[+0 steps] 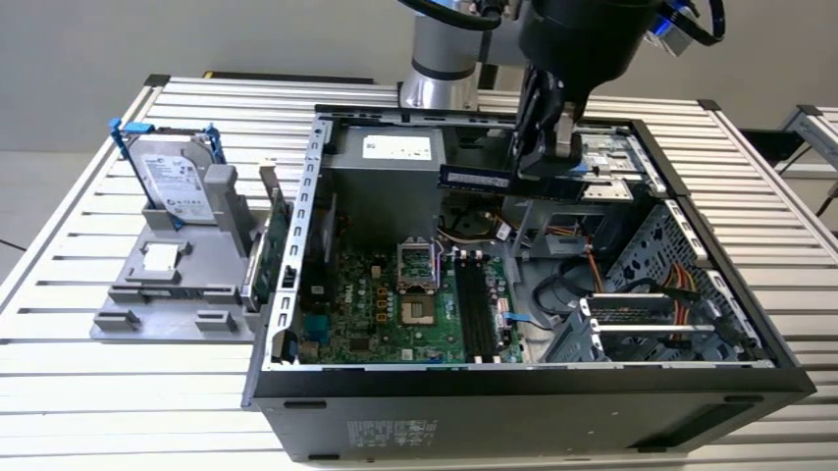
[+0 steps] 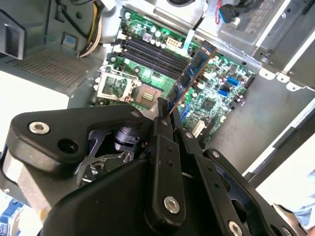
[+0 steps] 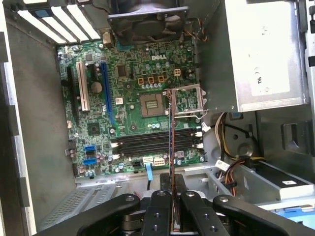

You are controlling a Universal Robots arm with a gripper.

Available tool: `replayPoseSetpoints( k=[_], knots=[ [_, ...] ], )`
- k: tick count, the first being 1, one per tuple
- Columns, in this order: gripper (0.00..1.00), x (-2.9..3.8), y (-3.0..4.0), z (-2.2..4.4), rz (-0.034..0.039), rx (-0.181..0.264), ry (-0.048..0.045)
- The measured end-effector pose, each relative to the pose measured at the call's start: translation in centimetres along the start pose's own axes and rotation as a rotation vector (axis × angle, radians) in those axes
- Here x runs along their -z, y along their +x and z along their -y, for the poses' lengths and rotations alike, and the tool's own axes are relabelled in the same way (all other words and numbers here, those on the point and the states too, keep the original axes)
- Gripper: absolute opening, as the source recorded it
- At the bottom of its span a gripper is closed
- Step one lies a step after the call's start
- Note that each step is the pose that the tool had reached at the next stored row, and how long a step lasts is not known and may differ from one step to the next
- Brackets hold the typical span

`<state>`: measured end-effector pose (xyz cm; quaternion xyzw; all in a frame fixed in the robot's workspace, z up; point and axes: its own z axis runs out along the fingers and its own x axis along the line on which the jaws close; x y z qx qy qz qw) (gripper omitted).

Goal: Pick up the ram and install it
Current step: 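Pick up the ram and move it above insertion slot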

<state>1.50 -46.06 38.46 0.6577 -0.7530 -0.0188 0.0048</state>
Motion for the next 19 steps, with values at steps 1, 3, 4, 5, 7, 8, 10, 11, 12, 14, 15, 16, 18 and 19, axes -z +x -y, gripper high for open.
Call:
replayPoseSetpoints(
  k=[1, 3, 4, 5, 7, 8, 10, 11, 12, 14, 15, 16, 18, 19],
  knots=[
    [0.0, 0.0, -0.1, -0.01, -0.0001, 0.007, -0.0001],
    [0.0, -0.01, -0.22, -0.03, -0.0008, 0.027, -0.0004],
    [0.0, -0.01, -0.28, -0.04, -0.0012, 0.037, -0.0006],
    [0.0, -0.01, -0.35, -0.05, -0.0016, 0.047, -0.0008],
    [0.0, -0.02, -0.53, -0.08, -0.002, 0.062, -0.0011],
    [0.0, -0.02, -0.67, -0.1, -0.0022, 0.065, -0.0012],
    [0.0, -0.02, -0.94, -0.13, -0.0022, 0.065, -0.0011],
    [0.0, -0.03, -1.13, -0.15, -0.0024, 0.065, -0.0011],
    [0.0, -0.03, -1.36, -0.19, -0.0026, 0.065, -0.0012],
    [0.0, -0.04, -1.81, -0.24, -0.003, 0.065, -0.0011],
    [0.0, -0.05, -2.0, -0.27, -0.0031, 0.065, -0.0011],
    [0.0, -0.05, -2.15, -0.29, -0.0032, 0.065, -0.0011],
    [0.0, -0.06, -2.37, -0.32, -0.0031, 0.065, -0.001],
    [0.0, -0.05, -2.47, -0.33, -0.0033, 0.065, -0.0011]
  ],
)
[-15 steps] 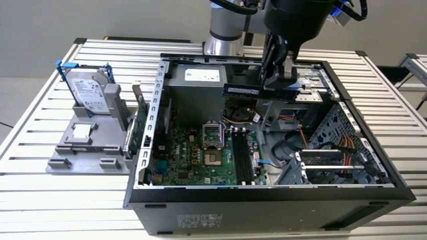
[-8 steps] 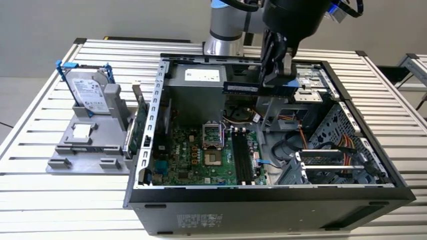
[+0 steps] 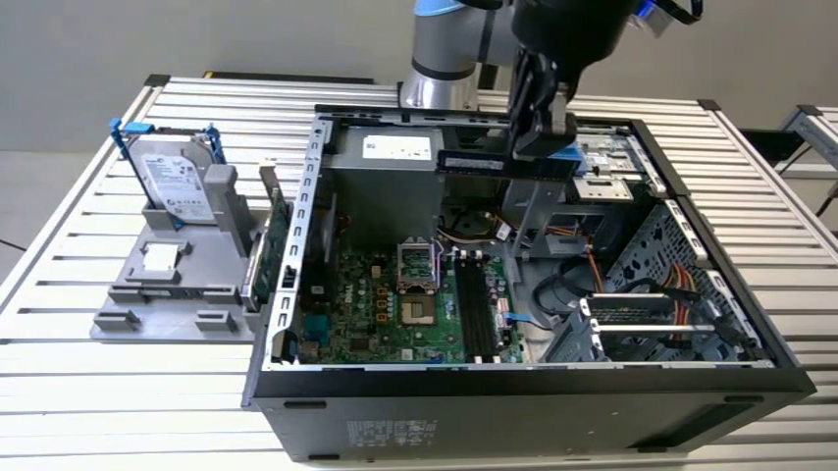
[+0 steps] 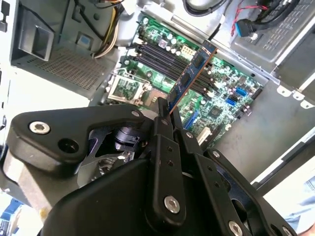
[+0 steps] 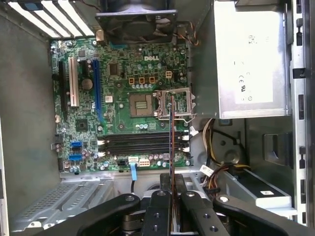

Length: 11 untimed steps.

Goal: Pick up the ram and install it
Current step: 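Pick up the ram and move it above insertion slot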

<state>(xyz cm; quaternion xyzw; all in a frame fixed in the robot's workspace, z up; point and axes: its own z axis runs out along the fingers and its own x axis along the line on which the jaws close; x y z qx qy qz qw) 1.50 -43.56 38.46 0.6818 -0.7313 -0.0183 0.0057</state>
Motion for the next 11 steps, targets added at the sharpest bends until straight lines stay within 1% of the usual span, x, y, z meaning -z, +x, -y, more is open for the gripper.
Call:
replayPoseSetpoints(
  k=[5, 11],
  knots=[
    [0.0, -0.01, -0.54, -0.02, -0.0001, 0.003, 0.0],
    [0.0, -0.02, -0.76, -0.02, -0.0001, 0.005, 0.0]
  ],
)
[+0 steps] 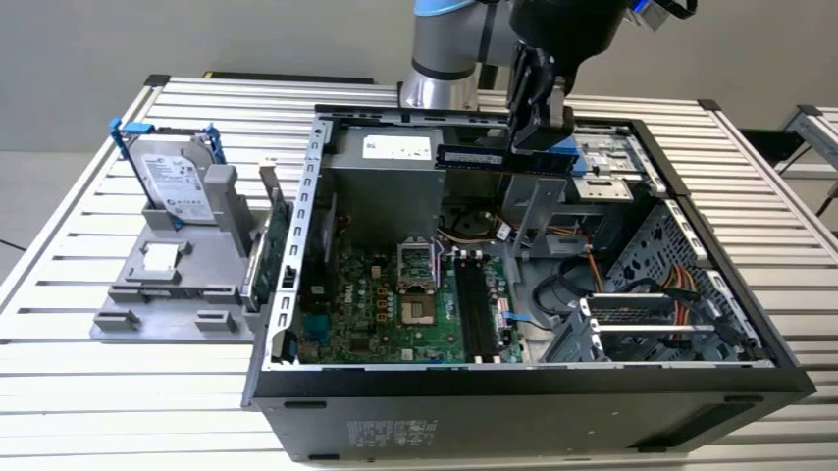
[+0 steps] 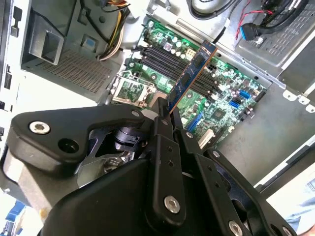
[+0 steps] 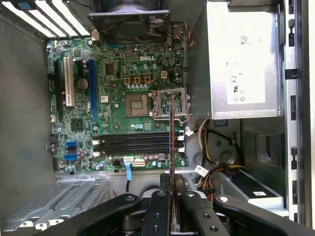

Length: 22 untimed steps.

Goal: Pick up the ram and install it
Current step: 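Pick up the ram and move it above insertion slot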

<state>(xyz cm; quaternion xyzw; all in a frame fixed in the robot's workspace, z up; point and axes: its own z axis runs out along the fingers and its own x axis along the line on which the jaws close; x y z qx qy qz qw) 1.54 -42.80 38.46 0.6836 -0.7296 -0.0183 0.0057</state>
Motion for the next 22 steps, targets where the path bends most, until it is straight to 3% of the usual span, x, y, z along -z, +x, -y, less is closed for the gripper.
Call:
replayPoseSetpoints(
  k=[14, 22],
  knots=[
    [0.0, 0.0, -0.01, 0.0, 0.0, -0.003, 0.0],
    [0.0, 0.0, -0.01, 0.0, 0.0026, -0.077, 0.0013]
  ],
)
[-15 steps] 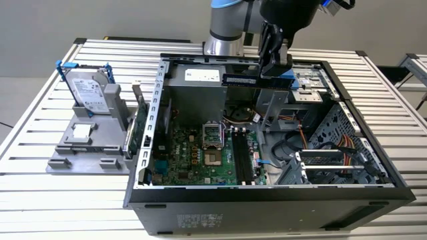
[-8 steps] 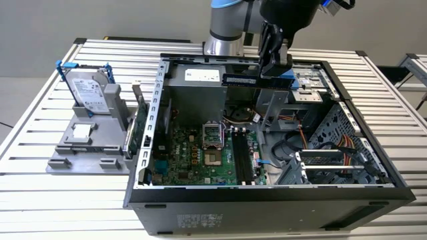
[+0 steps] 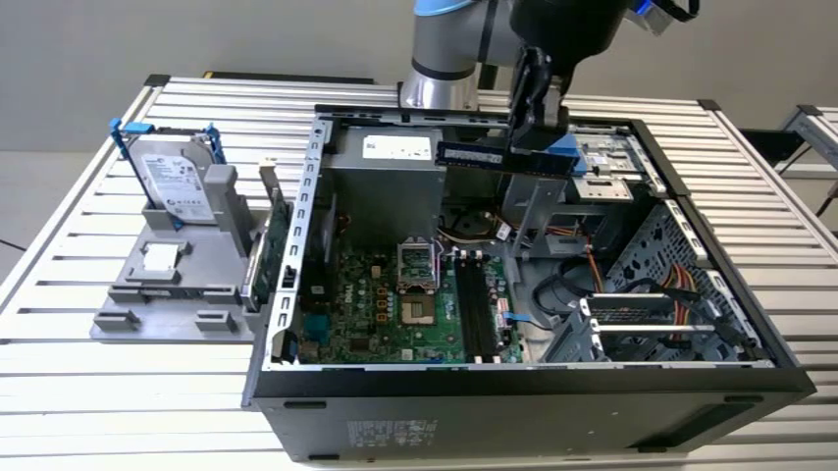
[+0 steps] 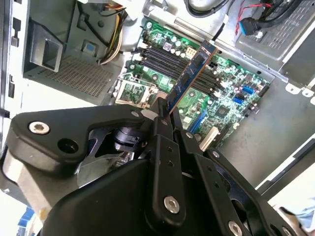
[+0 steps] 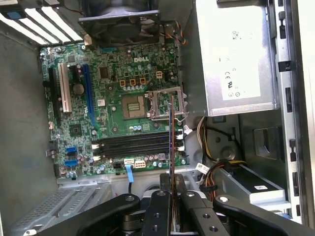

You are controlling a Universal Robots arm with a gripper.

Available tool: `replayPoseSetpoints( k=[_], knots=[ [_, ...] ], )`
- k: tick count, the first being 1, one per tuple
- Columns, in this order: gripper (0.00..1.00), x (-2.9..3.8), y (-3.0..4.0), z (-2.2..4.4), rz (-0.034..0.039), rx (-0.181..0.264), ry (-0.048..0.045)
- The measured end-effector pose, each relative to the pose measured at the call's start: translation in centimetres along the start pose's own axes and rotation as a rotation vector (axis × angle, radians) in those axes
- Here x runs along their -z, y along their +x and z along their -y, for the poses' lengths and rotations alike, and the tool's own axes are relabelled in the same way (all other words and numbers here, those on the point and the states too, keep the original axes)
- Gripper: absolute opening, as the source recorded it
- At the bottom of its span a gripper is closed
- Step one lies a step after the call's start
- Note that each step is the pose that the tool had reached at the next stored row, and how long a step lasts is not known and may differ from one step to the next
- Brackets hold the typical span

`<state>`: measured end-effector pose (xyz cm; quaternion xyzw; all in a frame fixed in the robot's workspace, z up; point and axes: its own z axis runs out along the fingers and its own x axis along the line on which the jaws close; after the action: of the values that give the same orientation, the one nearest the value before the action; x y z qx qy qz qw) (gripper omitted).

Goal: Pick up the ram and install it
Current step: 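Pick up the ram and move it above insertion slot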

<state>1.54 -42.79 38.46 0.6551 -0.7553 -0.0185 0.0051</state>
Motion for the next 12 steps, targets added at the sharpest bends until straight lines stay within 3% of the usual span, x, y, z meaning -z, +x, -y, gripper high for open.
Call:
replayPoseSetpoints(
  k=[12],
  knots=[
    [0.0, 0.0, 0.0, 0.0, 0.0038, -0.11, 0.0018]
  ],
)
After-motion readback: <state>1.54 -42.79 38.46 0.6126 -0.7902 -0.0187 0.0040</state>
